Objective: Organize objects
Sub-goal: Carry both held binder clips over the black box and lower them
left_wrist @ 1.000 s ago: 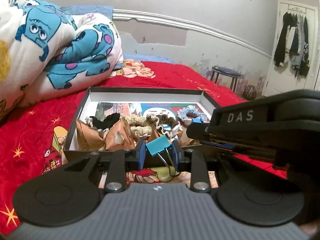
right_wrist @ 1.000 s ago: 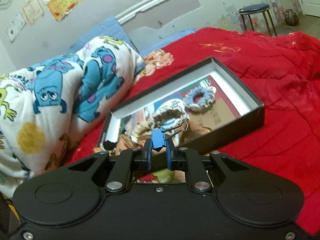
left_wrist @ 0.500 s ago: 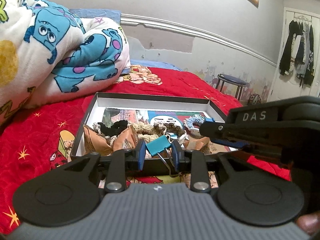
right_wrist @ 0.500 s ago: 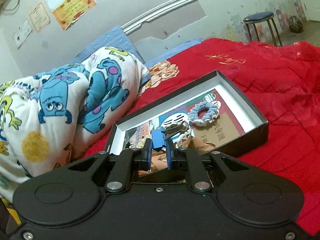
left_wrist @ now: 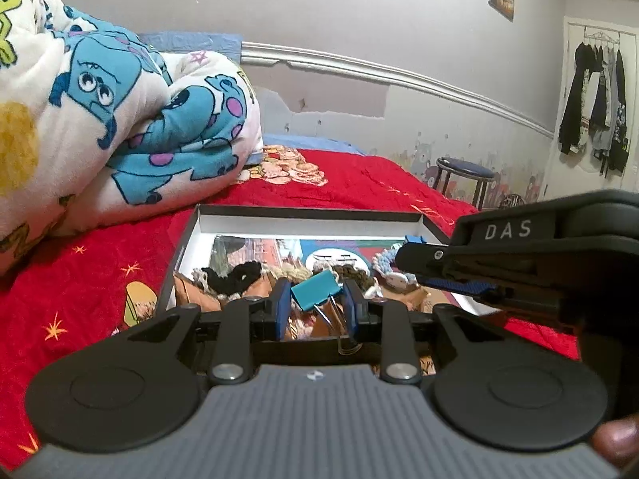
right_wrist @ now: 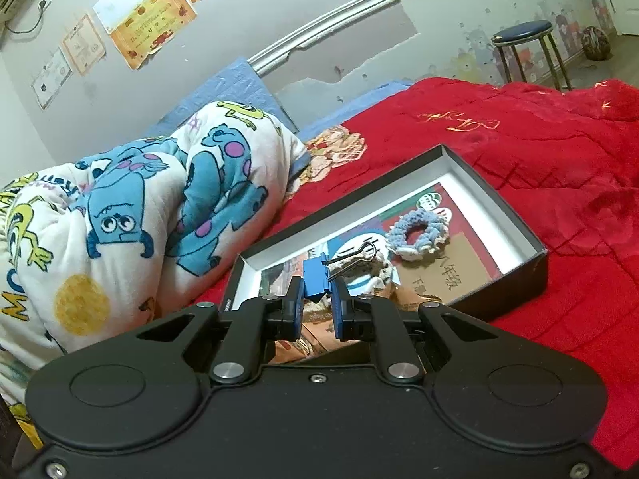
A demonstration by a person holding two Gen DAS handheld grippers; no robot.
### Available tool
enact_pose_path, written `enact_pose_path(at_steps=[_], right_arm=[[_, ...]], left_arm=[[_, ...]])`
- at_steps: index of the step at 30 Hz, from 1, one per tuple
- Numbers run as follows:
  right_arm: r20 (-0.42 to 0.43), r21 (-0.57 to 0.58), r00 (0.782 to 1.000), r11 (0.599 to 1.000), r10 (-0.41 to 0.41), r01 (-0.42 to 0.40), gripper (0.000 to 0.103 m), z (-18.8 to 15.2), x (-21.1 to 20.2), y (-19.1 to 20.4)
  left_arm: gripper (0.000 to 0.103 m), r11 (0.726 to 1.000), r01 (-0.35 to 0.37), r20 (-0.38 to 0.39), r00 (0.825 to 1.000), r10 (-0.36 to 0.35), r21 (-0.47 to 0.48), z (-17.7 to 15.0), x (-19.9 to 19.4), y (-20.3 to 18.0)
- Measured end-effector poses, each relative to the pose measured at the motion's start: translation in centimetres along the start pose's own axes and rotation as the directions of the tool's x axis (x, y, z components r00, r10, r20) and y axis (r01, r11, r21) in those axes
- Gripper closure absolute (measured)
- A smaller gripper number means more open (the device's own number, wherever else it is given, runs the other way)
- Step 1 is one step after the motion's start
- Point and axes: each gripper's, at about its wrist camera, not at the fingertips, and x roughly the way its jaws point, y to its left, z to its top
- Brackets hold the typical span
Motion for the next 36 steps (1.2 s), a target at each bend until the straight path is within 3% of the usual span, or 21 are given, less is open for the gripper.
enact_pose_path(at_steps=[11,14,19,27,29,32,36], right_arm=[[0.002,0.033,0.999,0.998,0.044,-0.044,0.088,1.8,3.0,-1.1],[0.005,0.041,0.999,0.998,0.045,-0.046,0.088,2.5,4.4,-1.6],[-0.003,0.094,1.0,0.995,0.018,-0.018,0.088,3.7,8.0,-3.2],[-0.033,0.033,0.999,0.999,0.0,0.001,0.088,4.5,12.1,-2.9],[-0.038,0.02,0.999,1.0,-0.005,0.006,0.088,4.5,12.7,-2.7],[-0.049,0.021,0.999,1.0,-0.002,0.003,0.088,4.5,13.6,-2.6],[-0.065,0.008,0.998,1.0,-0.012,0.013,0.088,4.3,14.4,-2.6]], left_arm=[[0.071,1.0,-0.003,0.006,1.0,0.004,-0.02,2.2,3.7,1.8],[0.071,0.999,0.024,-0.005,1.0,-0.024,-0.043,3.2,5.8,1.9],[0.071,0.999,0.038,0.006,0.999,-0.038,0.004,4.6,9.6,1.5],[0.071,1.0,0.026,-0.104,0.994,-0.026,0.006,5.1,15.1,2.9],[0.071,0.999,0.015,-0.107,0.994,-0.012,0.032,5.0,15.6,3.1],[0.071,0.999,0.042,-0.114,0.992,-0.045,-0.025,4.9,15.7,3.9],[0.07,0.999,0.03,-0.154,0.988,-0.033,-0.018,4.6,16.2,4.1]])
